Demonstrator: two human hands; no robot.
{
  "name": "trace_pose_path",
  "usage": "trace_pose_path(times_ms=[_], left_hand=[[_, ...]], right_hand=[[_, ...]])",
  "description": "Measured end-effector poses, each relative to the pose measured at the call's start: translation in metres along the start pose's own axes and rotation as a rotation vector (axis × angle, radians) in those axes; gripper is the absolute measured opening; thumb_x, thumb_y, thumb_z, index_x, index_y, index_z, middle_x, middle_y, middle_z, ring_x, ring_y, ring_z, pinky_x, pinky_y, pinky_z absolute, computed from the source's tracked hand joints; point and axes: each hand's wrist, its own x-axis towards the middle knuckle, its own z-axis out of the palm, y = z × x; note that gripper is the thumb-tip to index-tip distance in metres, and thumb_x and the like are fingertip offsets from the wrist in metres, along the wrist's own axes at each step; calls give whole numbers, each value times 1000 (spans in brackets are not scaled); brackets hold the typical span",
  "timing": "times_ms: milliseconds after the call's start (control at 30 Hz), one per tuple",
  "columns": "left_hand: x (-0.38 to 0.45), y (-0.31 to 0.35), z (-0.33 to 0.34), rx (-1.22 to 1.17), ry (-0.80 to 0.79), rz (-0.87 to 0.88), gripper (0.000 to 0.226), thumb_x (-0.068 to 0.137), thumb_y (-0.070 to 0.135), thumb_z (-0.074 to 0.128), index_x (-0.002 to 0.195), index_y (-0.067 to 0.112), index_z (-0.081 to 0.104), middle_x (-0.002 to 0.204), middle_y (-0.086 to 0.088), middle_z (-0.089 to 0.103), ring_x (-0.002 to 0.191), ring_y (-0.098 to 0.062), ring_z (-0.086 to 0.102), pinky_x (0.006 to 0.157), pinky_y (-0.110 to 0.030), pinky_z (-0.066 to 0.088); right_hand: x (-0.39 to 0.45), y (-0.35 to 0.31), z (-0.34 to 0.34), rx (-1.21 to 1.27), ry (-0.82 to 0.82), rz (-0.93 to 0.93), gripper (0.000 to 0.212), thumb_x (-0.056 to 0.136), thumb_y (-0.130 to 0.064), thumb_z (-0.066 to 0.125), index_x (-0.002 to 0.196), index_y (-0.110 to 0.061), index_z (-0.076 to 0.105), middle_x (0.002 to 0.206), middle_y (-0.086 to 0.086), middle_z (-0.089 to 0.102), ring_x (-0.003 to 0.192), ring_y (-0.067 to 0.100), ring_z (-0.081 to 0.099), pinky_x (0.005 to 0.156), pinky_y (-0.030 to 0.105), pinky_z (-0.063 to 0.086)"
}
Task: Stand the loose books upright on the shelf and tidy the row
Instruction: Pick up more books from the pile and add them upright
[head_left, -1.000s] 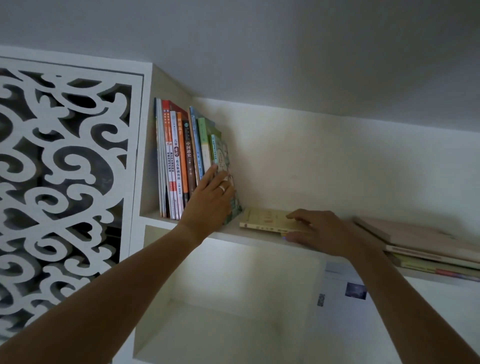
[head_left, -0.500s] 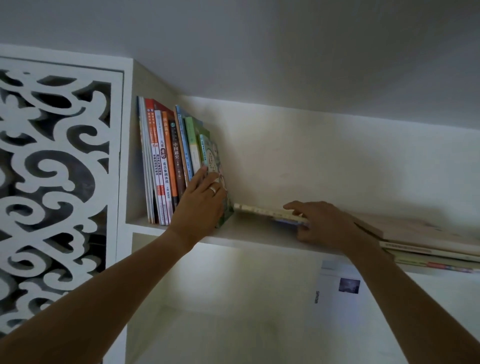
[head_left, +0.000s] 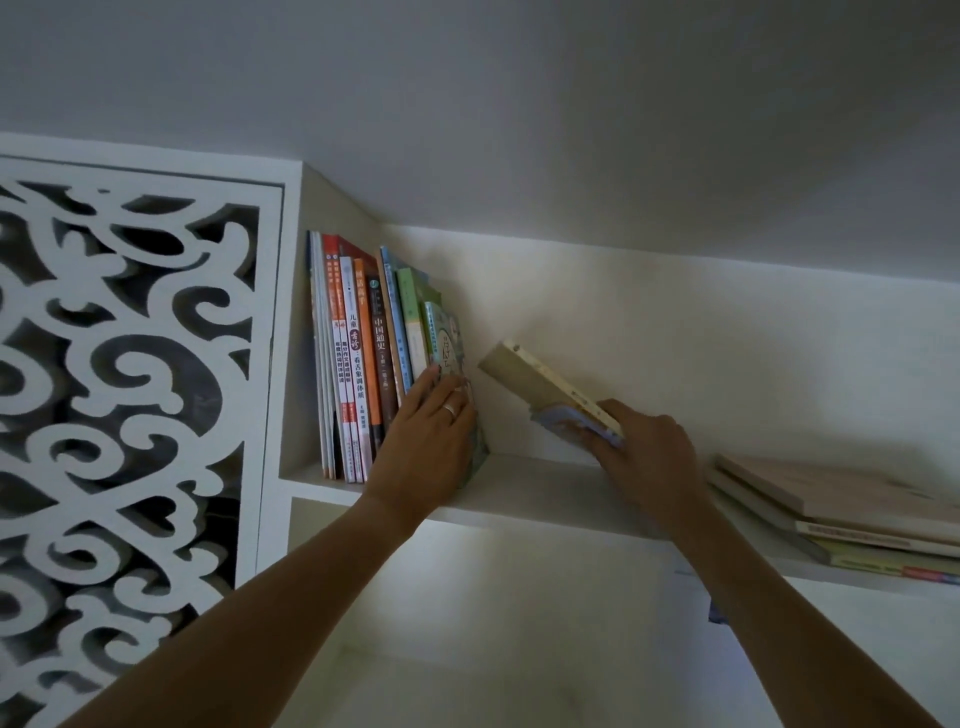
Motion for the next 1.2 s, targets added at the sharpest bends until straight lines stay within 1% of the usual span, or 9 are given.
trace_pose_path(times_ms=[200,367,467,667,800,900,1033,1100,1200], left_hand=[[-2,0,0,-30,1,6,46,104,33,41,137,10,63,143,-12,62,145,-28,47,128,-51,20],[-2,1,0,-201,113,-73,55,111,38,35,156,7,39,161,-14,41,155,-24,29,129,-45,17],[0,0,-5,-310,154,-101,68,110,49,26,160,3,28,168,-14,26,159,-22,16,130,-43,13],[-4,1,-1,-318,216,-153,99,92,60,53,158,-7,21,169,-24,13,159,-34,9,129,-53,14],[-6,-1,-1,-331,216,-130,96,90,45,62,157,-10,21,168,-26,13,159,-37,8,128,-56,15],[-8,-1,-1,-365,211,-146,78,100,32,50,158,-8,17,169,-24,9,159,-35,5,127,-56,15],[-8,0,-3,-299,201,-142,80,96,23,54,160,-5,15,170,-22,7,159,-35,5,126,-59,15],[-7,-2,-4,-259,168,-116,79,96,21,53,162,0,15,172,-18,6,160,-32,4,126,-59,14],[-5,-3,-4,-250,140,-123,73,101,21,47,163,5,13,173,-13,4,160,-27,2,127,-58,13]], right_hand=[[26,-100,18,263,166,64,34,94,-47,60,110,-18,68,96,9,75,83,34,69,53,24,35],[48,-144,32,469,273,303,34,94,-45,64,113,-17,68,108,7,74,97,30,69,73,27,48],[59,-148,25,723,296,400,34,94,-41,65,113,-14,69,105,3,74,96,22,68,69,12,38],[43,-143,35,756,-238,321,70,94,-76,28,130,-22,52,109,-2,61,89,13,59,65,21,39],[28,-124,45,744,-371,154,65,99,-70,14,138,-29,45,125,-5,60,113,13,62,94,33,50],[12,-105,50,766,-498,69,58,103,-63,19,148,-33,37,142,-10,52,127,5,53,113,35,40],[-1,-88,53,719,-598,9,67,102,-61,33,160,-40,7,165,-23,14,149,-3,20,125,31,17],[-1,-84,51,743,-680,-32,79,100,-57,48,159,-42,-3,164,-27,6,150,-3,16,122,29,20],[-2,-89,49,672,-659,-78,94,93,-49,64,157,-48,-5,162,-24,24,143,3,37,116,34,37]])
